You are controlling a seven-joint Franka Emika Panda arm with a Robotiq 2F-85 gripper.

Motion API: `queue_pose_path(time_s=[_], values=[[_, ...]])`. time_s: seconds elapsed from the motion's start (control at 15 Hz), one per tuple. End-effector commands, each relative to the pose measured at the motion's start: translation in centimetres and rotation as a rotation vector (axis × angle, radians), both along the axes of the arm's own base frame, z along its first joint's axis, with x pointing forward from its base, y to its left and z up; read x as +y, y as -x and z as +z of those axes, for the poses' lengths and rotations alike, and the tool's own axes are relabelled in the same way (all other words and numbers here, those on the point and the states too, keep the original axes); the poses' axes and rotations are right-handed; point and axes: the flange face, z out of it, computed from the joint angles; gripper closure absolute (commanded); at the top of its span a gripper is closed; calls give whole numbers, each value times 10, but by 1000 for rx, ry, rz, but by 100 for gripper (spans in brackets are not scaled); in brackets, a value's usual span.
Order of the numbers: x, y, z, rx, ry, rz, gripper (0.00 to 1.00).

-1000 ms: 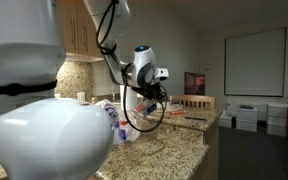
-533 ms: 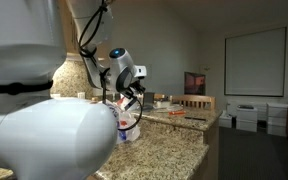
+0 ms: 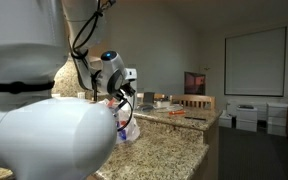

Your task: Put the plastic bottles in the plastic bag

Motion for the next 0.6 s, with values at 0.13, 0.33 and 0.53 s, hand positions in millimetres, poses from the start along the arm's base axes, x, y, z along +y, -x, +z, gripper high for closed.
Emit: queue_pose_path(time_s=[0.13, 0.33, 0.53], values=[[31, 0, -49, 96, 53, 75, 91], [27, -1, -67, 144, 62, 57, 91], [30, 4, -76, 218, 74, 64, 91]])
